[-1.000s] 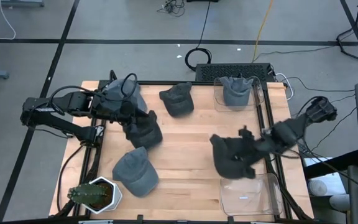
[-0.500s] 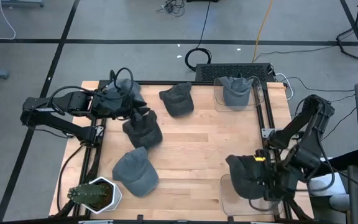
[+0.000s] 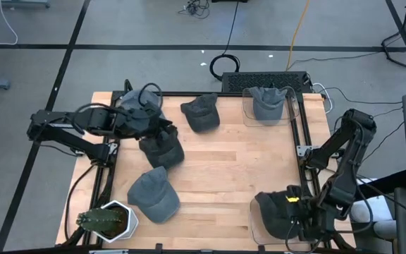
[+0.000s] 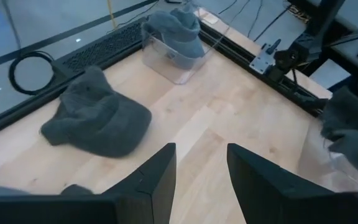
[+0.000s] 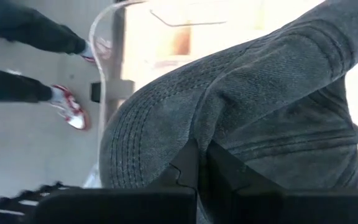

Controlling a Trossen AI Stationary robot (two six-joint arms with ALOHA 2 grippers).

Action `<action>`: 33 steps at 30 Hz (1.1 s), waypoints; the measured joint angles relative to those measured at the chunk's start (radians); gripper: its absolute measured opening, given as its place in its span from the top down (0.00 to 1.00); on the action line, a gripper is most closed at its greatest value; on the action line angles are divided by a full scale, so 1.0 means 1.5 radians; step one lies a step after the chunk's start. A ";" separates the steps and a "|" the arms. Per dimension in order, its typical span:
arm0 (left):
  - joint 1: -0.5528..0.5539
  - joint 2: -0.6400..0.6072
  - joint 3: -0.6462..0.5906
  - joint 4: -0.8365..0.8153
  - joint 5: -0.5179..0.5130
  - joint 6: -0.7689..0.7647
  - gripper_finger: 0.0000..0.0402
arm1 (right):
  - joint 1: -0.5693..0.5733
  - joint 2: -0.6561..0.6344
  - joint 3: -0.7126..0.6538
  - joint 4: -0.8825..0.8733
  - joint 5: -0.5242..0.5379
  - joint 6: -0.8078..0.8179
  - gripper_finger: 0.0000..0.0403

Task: Pick & Place hat
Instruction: Put the bottom black cap into the bottom transparent bin

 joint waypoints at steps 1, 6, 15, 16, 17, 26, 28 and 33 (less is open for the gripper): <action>-0.003 0.005 0.000 -0.001 0.003 0.000 0.62 | 0.000 0.000 -0.011 0.023 0.000 0.005 0.99; -0.016 0.037 0.000 0.011 0.029 0.006 0.62 | 0.000 0.000 -0.063 0.106 -0.004 0.049 1.00; -0.041 0.063 -0.001 0.019 0.043 0.008 0.62 | 0.014 0.000 -0.114 0.157 -0.055 0.089 1.00; -0.043 0.063 0.000 0.022 0.043 0.012 0.62 | 0.016 0.000 -0.119 0.166 -0.056 0.094 1.00; -0.044 0.063 0.001 0.025 0.042 0.015 0.62 | 0.018 0.000 -0.125 0.176 -0.055 0.099 0.99; -0.047 0.066 0.001 0.023 0.041 0.018 0.62 | 0.021 -0.001 -0.215 0.325 -0.067 0.166 0.91; -0.047 0.066 0.001 0.023 0.041 0.018 0.62 | 0.021 -0.002 -0.229 0.344 -0.070 0.178 0.88; -0.047 0.066 0.001 0.023 0.041 0.018 0.62 | 0.021 -0.008 -0.234 0.368 -0.072 0.181 0.80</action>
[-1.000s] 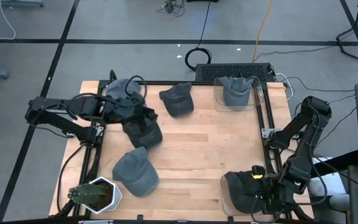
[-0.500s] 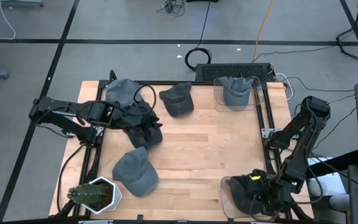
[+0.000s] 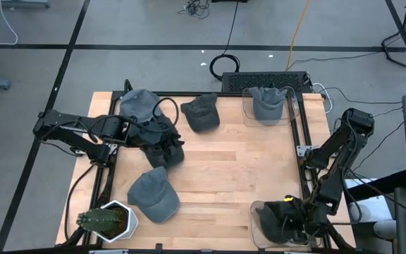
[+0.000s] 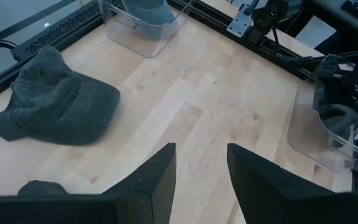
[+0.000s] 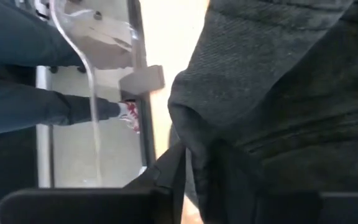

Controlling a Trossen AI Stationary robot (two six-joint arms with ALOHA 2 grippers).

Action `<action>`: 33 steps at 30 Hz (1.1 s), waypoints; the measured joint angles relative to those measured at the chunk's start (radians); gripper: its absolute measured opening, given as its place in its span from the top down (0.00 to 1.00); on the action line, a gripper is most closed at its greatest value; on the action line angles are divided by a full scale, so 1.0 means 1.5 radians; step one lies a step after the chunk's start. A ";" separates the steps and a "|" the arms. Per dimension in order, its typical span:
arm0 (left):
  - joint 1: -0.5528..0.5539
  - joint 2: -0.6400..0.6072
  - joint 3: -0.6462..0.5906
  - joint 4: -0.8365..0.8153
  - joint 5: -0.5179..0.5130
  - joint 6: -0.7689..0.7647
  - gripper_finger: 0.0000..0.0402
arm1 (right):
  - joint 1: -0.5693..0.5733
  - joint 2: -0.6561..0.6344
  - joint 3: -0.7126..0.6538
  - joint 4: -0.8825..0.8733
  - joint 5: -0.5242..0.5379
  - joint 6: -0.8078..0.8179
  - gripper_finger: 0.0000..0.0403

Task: Pick & Place hat
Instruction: Put the bottom black cap into the bottom transparent bin, then put the top gray cap into the top transparent bin

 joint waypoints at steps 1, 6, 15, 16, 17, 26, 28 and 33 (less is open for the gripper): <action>0.000 0.000 0.000 0.000 0.000 0.000 0.62 | 0.000 -0.004 -0.001 0.005 -0.001 0.004 0.78; 0.000 0.000 0.000 0.000 0.000 0.001 0.62 | 0.000 -0.051 -0.002 -0.013 -0.027 0.033 0.75; 0.000 0.000 0.000 0.000 0.000 0.000 0.62 | -0.001 -0.156 -0.002 -0.114 0.001 0.044 0.76; 0.000 0.000 0.000 0.000 0.000 -0.001 0.62 | -0.001 -0.165 -0.002 -0.125 0.001 0.044 0.76; 0.000 0.000 0.000 0.000 0.000 -0.001 0.62 | -0.001 -0.172 -0.002 -0.138 0.001 0.043 0.76; -0.012 0.000 -0.001 0.060 0.001 -0.056 0.62 | -0.001 -0.228 -0.002 -0.170 0.175 0.035 0.76; -0.015 0.000 -0.001 0.105 0.001 -0.057 0.62 | -0.001 -0.233 -0.002 -0.175 0.217 0.021 0.76; -0.016 0.000 -0.001 0.180 0.000 -0.053 0.62 | -0.021 -0.236 -0.002 -0.177 0.340 -0.024 0.76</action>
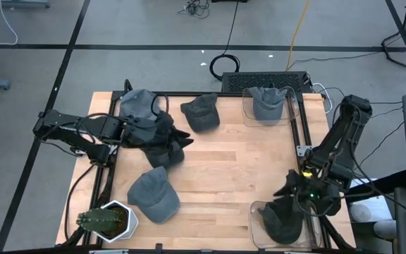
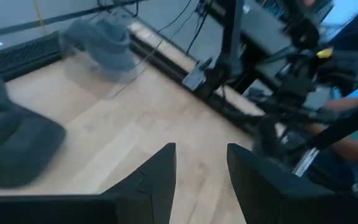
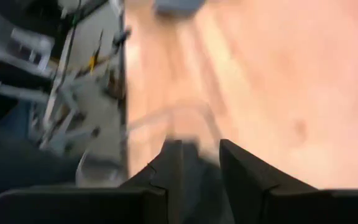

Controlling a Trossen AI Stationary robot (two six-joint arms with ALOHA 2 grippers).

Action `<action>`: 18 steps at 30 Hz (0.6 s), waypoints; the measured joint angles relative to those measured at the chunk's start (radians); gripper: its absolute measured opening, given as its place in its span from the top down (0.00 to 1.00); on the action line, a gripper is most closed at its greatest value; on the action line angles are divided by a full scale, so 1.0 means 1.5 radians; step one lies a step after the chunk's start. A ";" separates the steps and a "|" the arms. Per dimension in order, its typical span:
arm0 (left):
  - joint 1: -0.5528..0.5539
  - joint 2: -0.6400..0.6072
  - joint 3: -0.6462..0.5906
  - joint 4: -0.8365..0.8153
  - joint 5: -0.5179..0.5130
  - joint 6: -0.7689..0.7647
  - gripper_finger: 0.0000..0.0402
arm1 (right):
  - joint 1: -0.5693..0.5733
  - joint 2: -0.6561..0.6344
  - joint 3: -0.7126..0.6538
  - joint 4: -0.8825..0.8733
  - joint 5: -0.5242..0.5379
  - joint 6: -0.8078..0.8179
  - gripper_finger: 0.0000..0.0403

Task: Pick & Place hat
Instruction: Put the top gray cap into the top transparent bin

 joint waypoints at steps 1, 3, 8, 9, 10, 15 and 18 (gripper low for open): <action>0.000 0.000 0.000 0.005 0.000 -0.005 0.62 | -0.007 0.000 0.000 0.000 0.021 -0.009 0.76; 0.000 0.000 0.000 0.009 -0.002 -0.018 0.62 | -0.025 0.000 0.000 0.005 0.062 -0.032 0.76; 0.000 0.003 0.000 0.010 -0.017 -0.046 0.62 | -0.079 0.000 0.001 0.056 0.119 -0.118 0.76; 0.000 0.003 0.000 0.010 -0.018 -0.054 0.62 | -0.091 0.000 0.001 0.073 0.119 -0.140 0.76; 0.000 0.003 0.000 0.010 -0.018 -0.059 0.62 | -0.103 0.000 0.001 0.092 0.116 -0.165 0.76; 0.000 0.003 0.000 0.011 -0.027 -0.087 0.62 | -0.135 0.000 0.001 0.197 0.119 -0.277 0.76; -0.005 0.003 0.000 0.010 -0.035 -0.092 0.62 | -0.147 0.000 0.001 0.237 0.117 -0.330 0.76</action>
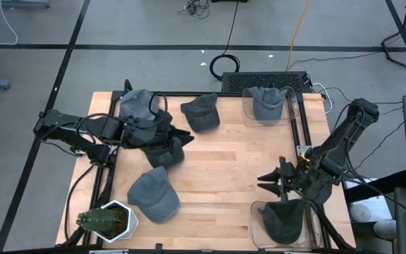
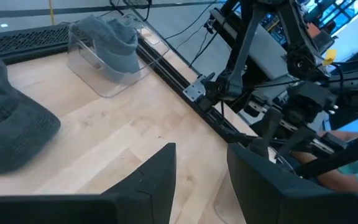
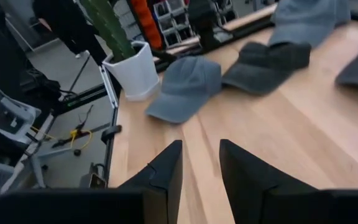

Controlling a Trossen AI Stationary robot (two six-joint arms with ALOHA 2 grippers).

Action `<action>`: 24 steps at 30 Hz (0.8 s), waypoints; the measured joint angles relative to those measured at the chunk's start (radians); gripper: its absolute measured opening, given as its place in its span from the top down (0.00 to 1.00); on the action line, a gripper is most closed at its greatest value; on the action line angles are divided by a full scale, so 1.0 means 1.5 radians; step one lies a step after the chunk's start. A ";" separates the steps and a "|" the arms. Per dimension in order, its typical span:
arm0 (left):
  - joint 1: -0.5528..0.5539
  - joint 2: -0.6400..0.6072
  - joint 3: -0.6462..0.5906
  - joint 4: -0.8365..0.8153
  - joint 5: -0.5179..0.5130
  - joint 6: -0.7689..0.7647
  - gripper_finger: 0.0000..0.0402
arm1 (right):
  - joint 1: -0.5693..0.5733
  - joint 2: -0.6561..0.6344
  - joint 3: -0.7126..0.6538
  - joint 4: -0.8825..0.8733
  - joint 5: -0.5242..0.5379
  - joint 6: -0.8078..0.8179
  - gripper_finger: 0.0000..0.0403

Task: Pick & Place hat
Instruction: Put the top gray cap into the top transparent bin

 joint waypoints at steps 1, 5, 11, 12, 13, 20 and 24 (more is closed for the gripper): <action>-0.003 0.000 0.000 0.000 -0.001 0.000 0.62 | -0.004 0.000 0.000 0.008 0.000 -0.021 0.76; -0.015 0.000 0.000 0.000 -0.002 -0.010 0.62 | -0.025 0.000 0.000 0.043 0.000 -0.083 0.76; -0.025 0.000 0.000 0.000 -0.007 -0.041 0.62 | -0.102 0.000 0.000 0.095 -0.048 -0.094 0.76; -0.025 0.000 0.000 0.000 -0.007 -0.042 0.62 | -0.121 0.000 0.000 0.096 -0.079 -0.091 0.76; -0.025 0.000 0.000 0.000 -0.007 -0.044 0.62 | -0.141 0.000 0.000 0.093 -0.110 -0.086 0.76; -0.004 0.000 0.000 0.000 -0.001 0.010 0.62 | -0.264 0.000 0.002 0.101 -0.211 -0.092 0.76; 0.009 0.000 0.000 -0.001 0.001 0.061 0.62 | -0.316 0.000 0.009 0.102 -0.246 -0.137 0.76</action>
